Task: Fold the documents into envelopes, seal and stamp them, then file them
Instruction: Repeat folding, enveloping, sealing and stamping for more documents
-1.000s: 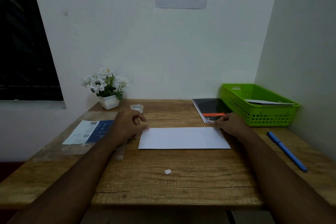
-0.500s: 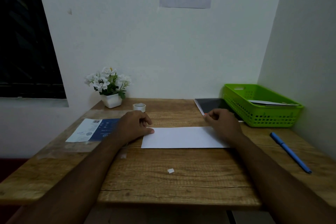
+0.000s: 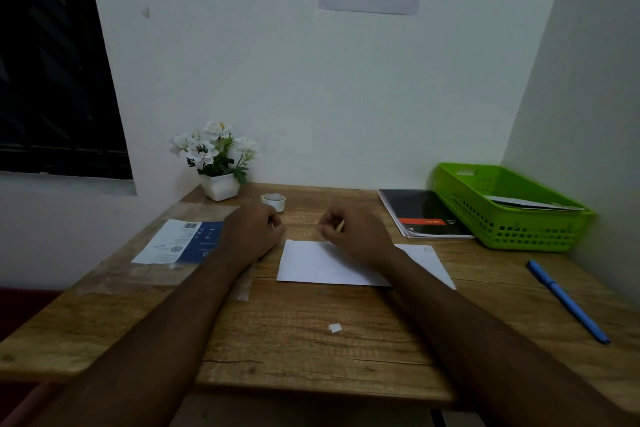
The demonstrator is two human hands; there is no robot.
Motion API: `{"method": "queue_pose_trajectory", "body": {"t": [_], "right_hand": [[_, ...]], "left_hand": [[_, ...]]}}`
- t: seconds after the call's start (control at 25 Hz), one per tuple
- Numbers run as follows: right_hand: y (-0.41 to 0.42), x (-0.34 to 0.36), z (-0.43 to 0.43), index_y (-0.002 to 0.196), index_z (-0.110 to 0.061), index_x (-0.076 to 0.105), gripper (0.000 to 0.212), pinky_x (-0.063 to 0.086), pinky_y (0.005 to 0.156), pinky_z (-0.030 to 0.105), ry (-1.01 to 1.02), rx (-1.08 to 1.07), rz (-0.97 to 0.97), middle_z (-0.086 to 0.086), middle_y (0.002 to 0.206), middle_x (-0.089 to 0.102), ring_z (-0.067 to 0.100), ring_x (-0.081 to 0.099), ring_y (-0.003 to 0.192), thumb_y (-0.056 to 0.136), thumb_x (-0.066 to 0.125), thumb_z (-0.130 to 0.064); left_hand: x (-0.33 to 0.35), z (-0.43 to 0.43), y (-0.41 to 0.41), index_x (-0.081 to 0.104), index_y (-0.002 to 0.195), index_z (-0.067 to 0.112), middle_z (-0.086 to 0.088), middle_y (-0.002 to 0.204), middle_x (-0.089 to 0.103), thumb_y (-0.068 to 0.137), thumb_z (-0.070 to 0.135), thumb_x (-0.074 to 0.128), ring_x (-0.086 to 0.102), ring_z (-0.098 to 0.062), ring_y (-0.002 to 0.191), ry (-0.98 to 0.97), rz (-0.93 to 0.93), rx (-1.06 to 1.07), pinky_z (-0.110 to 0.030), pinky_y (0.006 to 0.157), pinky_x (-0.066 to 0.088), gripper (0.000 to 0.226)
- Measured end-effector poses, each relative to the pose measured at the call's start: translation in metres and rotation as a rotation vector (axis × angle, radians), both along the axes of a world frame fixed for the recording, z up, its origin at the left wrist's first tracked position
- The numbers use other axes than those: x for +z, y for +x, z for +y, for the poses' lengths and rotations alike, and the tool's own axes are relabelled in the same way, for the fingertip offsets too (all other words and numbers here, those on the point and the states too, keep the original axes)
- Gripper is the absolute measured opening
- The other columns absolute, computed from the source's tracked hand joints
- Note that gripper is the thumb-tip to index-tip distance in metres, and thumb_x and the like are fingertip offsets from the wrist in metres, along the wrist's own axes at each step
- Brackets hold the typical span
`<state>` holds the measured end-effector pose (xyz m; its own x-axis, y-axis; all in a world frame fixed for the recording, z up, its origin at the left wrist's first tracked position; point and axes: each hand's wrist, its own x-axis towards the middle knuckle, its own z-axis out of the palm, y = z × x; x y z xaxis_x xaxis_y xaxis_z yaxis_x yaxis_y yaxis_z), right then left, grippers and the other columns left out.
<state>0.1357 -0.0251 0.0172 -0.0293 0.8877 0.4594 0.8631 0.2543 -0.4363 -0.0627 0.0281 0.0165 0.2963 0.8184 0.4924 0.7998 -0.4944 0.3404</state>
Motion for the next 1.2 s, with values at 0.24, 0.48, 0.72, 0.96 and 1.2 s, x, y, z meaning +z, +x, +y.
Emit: {"method": "queue_pose_trajectory", "body": {"t": [0.24, 0.48, 0.72, 0.96, 1.2], "right_hand": [[-0.039, 0.011, 0.052, 0.111, -0.027, 0.062, 0.024, 0.037, 0.063, 0.022, -0.017, -0.010, -0.087, -0.007, 0.096, 0.067, 0.006, 0.057, 0.080, 0.087, 0.063, -0.031], [-0.076, 0.006, 0.090, 0.128, -0.025, 0.056, 0.038, 0.045, 0.088, 0.036, -0.076, -0.077, -0.170, 0.005, 0.125, 0.062, 0.023, 0.059, 0.112, 0.090, 0.057, -0.032], [-0.070, 0.003, 0.092, 0.101, -0.022, 0.072, 0.018, 0.052, 0.081, 0.035, 0.006, -0.151, -0.120, 0.002, 0.103, 0.072, 0.021, 0.065, 0.098, 0.086, 0.064, -0.027], [-0.033, 0.000, 0.043, 0.088, -0.014, 0.077, 0.012, 0.055, 0.069, 0.021, 0.199, 0.236, 0.331, -0.005, 0.083, 0.074, 0.005, 0.069, 0.075, 0.077, 0.079, -0.015], [-0.010, 0.000, 0.009, 0.090, -0.015, 0.075, 0.016, 0.053, 0.071, 0.013, 0.196, 0.343, 0.360, -0.015, 0.084, 0.070, 0.000, 0.069, 0.078, 0.078, 0.075, -0.004]], "left_hand": [[-0.011, 0.016, -0.009, 0.064, 0.081, 0.020, 0.003, 0.082, 0.061, 0.082, 0.030, 0.066, 0.055, -0.013, 0.077, -0.008, -0.079, 0.155, -0.031, 0.068, 0.045, 0.010], [-0.018, 0.024, -0.011, 0.063, 0.083, 0.018, 0.002, 0.082, 0.061, 0.084, 0.031, 0.062, 0.049, -0.010, 0.073, 0.051, -0.119, 0.180, -0.026, 0.064, 0.035, 0.013], [-0.018, 0.025, -0.013, 0.066, 0.094, 0.017, -0.001, 0.088, 0.066, 0.084, 0.034, 0.062, 0.057, -0.013, 0.078, 0.053, -0.174, 0.217, -0.026, 0.065, 0.035, 0.021], [-0.004, 0.012, -0.003, 0.045, 0.135, 0.021, 0.005, 0.115, 0.058, 0.074, 0.043, 0.075, 0.060, -0.013, 0.098, -0.321, -0.686, -0.217, -0.031, 0.078, 0.053, 0.072], [0.000, -0.004, 0.008, 0.065, 0.106, 0.030, 0.003, 0.099, 0.072, 0.063, 0.016, 0.083, 0.069, -0.012, 0.090, -0.432, -0.858, -0.591, -0.025, 0.066, 0.057, 0.048]]}}
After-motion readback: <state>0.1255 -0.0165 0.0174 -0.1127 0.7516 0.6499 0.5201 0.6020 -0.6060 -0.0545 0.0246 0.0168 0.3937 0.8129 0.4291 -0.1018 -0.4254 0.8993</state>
